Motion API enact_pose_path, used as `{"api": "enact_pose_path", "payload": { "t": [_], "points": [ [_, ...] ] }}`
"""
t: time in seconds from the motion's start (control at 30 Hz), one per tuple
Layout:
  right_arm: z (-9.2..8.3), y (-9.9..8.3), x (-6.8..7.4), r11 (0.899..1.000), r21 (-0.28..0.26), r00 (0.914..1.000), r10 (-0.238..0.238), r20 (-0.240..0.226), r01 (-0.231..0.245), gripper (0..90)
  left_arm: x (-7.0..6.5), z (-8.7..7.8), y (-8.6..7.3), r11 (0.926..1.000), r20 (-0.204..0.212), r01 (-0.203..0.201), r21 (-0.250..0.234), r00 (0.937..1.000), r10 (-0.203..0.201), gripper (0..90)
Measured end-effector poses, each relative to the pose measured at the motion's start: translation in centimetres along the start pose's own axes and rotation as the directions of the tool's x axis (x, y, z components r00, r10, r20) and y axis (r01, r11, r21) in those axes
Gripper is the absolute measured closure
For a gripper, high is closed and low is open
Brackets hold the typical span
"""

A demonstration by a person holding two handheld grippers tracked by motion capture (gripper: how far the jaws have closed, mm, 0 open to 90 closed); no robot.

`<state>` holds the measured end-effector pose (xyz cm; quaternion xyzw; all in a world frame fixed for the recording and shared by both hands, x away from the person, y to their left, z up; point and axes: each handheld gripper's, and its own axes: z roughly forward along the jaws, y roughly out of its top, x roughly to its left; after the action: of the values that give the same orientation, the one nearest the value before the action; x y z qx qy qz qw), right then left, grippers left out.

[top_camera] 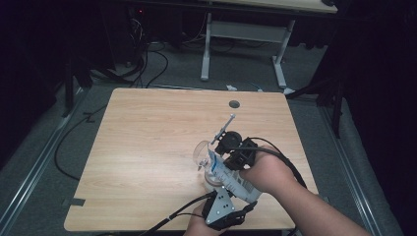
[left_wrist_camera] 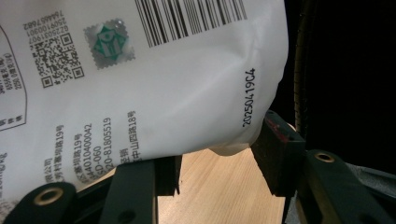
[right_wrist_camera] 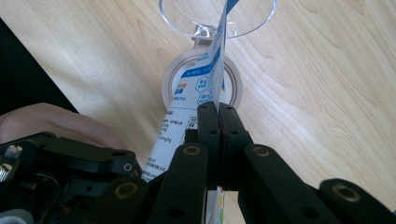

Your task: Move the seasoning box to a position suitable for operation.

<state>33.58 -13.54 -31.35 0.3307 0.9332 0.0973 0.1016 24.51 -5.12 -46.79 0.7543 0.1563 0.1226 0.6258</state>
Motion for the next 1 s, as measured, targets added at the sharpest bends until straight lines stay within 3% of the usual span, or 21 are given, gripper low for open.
{"api": "enact_pose_path", "payload": {
  "t": [1.0],
  "points": [
    [0.01, 0.28, 0.07, 1.000, 0.001, 1.0000, -0.007, 0.004, 0.007, 89.8, 0.04, -0.02, 0.22, 0.9999, 0.001, 0.005, -0.010, 1.0000, -0.005, 55.2]
  ]
}}
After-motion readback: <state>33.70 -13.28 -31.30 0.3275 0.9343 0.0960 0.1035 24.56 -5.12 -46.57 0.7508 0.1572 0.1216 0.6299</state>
